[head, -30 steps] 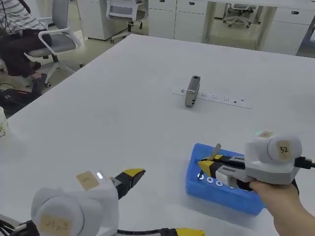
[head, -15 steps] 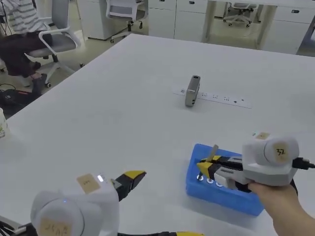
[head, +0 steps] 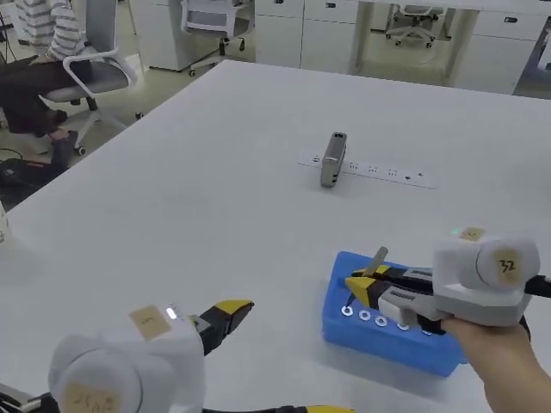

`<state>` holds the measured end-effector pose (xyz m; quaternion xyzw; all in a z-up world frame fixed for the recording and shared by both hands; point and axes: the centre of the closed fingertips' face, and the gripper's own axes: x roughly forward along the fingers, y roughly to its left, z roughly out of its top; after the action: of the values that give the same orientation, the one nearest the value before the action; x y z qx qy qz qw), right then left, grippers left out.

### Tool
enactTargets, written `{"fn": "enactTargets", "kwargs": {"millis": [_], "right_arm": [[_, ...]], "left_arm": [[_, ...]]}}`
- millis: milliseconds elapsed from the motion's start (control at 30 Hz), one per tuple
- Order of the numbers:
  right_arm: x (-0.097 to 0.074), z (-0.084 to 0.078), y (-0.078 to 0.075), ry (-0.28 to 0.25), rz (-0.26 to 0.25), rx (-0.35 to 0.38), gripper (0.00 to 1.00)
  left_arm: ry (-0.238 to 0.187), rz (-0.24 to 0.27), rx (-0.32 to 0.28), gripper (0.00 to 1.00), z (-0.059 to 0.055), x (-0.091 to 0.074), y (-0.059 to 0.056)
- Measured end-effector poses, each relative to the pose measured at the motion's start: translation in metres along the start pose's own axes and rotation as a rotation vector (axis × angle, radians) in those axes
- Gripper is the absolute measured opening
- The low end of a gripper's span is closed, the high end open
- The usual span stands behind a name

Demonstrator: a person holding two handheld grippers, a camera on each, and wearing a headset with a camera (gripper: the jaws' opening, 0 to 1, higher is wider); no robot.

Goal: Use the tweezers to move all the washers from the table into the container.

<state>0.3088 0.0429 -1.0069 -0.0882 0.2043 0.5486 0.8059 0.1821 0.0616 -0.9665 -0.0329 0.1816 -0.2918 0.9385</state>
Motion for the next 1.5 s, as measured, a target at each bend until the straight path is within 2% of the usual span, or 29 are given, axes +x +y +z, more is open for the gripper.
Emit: {"fn": "enactTargets", "kwargs": {"millis": [133,433,600,733,967,1133,1167,1300,1500], "right_arm": [[-0.009,0.003,0.005,-0.012,-0.001,-0.007,0.04],[-0.037,0.021,0.018,-0.087,-0.02,0.006,0.04],[-0.053,0.025,0.025,-0.113,-0.032,0.017,0.04],[-0.064,0.021,0.031,-0.117,-0.036,0.029,0.04],[-0.086,0.003,0.04,-0.116,-0.044,0.074,0.04],[-0.097,-0.015,0.052,-0.08,-0.016,0.077,0.04],[-0.098,-0.018,0.054,-0.07,-0.006,0.074,0.04],[-0.101,-0.029,0.062,-0.025,0.032,0.046,0.04],[-0.103,-0.041,0.077,0.036,0.113,0.0,0.04]], "left_arm": [[0.001,-0.004,0.001,0.91,0.0,0.0,-0.001],[0.005,-0.034,0.005,0.91,0.0,0.001,-0.006],[0.012,-0.053,0.01,0.9,-0.002,0.002,-0.01],[0.02,-0.064,0.02,0.9,-0.003,0.002,-0.013],[0.01,-0.067,0.015,0.89,0.0,0.001,-0.014],[-0.004,-0.062,-0.001,0.86,0.003,-0.001,-0.012],[-0.006,-0.068,-0.024,0.84,0.004,-0.002,-0.011],[-0.019,-0.06,-0.056,0.82,0.008,-0.005,-0.009],[-0.015,-0.06,-0.044,0.78,0.01,-0.006,-0.011]]}}
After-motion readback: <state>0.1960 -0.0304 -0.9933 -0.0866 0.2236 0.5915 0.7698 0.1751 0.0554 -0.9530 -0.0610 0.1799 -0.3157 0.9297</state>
